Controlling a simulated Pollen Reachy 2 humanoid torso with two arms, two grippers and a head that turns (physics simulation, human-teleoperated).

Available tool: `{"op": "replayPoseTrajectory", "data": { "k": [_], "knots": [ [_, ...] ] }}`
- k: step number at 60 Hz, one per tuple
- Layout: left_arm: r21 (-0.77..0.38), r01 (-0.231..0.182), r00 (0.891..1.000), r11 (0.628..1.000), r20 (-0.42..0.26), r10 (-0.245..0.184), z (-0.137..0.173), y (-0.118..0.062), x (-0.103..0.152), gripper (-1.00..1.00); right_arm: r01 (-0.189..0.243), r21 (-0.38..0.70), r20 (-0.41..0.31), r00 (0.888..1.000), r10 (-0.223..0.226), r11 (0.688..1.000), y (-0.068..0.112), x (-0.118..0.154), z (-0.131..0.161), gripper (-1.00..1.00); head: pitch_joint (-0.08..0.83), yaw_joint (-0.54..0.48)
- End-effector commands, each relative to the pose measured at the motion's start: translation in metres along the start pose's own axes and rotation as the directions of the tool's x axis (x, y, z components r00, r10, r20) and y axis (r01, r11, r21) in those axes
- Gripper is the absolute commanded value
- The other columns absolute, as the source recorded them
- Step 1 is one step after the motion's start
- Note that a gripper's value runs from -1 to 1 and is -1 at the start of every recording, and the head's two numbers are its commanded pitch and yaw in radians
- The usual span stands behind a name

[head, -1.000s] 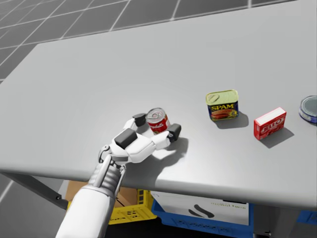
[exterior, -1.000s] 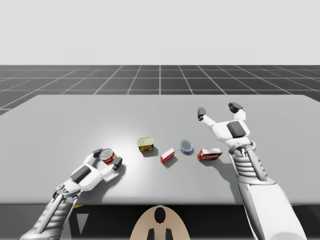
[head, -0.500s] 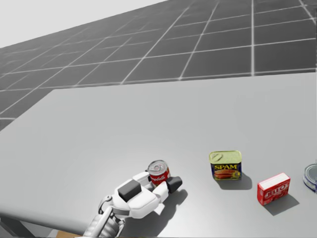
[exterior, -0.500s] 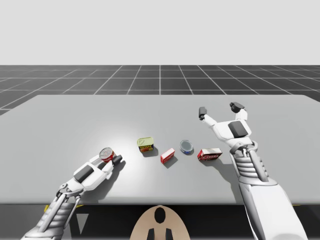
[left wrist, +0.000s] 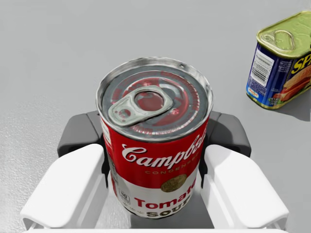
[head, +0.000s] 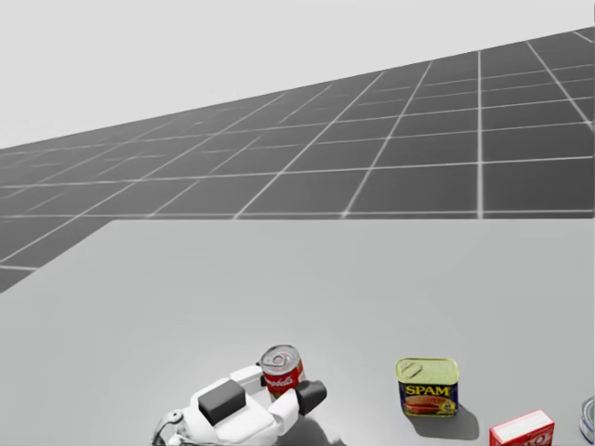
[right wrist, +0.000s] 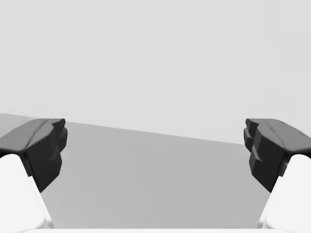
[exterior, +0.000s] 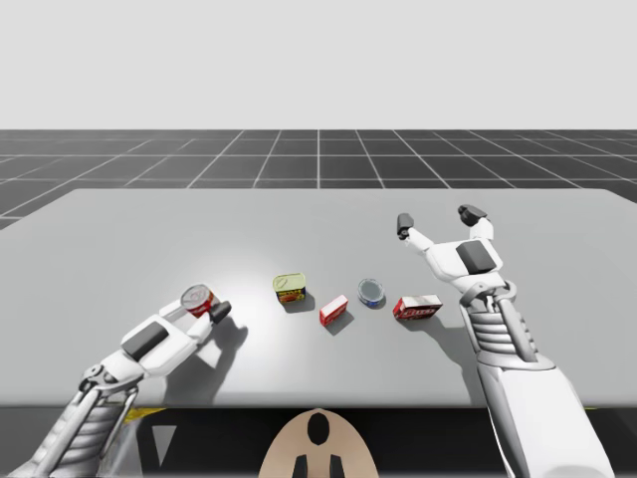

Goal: Lift the red soup can off the table.

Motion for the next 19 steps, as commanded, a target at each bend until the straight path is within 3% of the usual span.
{"op": "replayPoseTrajectory", "data": {
  "k": [1,4,6,13,14,19],
  "knots": [
    [0.042,0.093,0.988,0.995,0.120,-0.097,-0.001,0.019,0.069,1.00,0.027,0.024,-0.047,0.999,-0.026,0.999,-0.002,-0.001,0.000,-1.00,0.301,0.40],
    [0.052,0.106,0.984,0.993,0.138,-0.112,-0.001,0.022,0.084,1.00,0.005,0.050,-0.042,0.999,-0.003,0.999,-0.004,-0.002,0.001,-1.00,0.301,0.40],
    [0.064,0.116,0.980,0.991,0.153,-0.125,0.000,0.024,0.096,1.00,0.020,0.055,-0.053,0.998,-0.017,0.998,-0.004,-0.002,0.001,-1.00,0.302,0.39],
    [0.102,0.150,0.959,0.983,0.228,-0.170,0.008,0.023,0.138,1.00,0.007,0.062,-0.054,0.999,-0.003,0.998,-0.005,-0.003,0.001,-1.00,0.298,0.39],
    [0.112,0.163,0.949,0.980,0.252,-0.187,0.010,0.021,0.150,1.00,0.001,0.068,-0.055,0.998,0.003,0.998,-0.005,-0.003,0.001,-1.00,0.295,0.39],
    [0.136,0.188,0.924,0.973,0.312,-0.222,0.017,0.015,0.177,1.00,-0.011,0.087,-0.062,0.998,0.016,0.996,-0.006,-0.005,0.001,-1.00,0.293,0.38]
  ]
}}
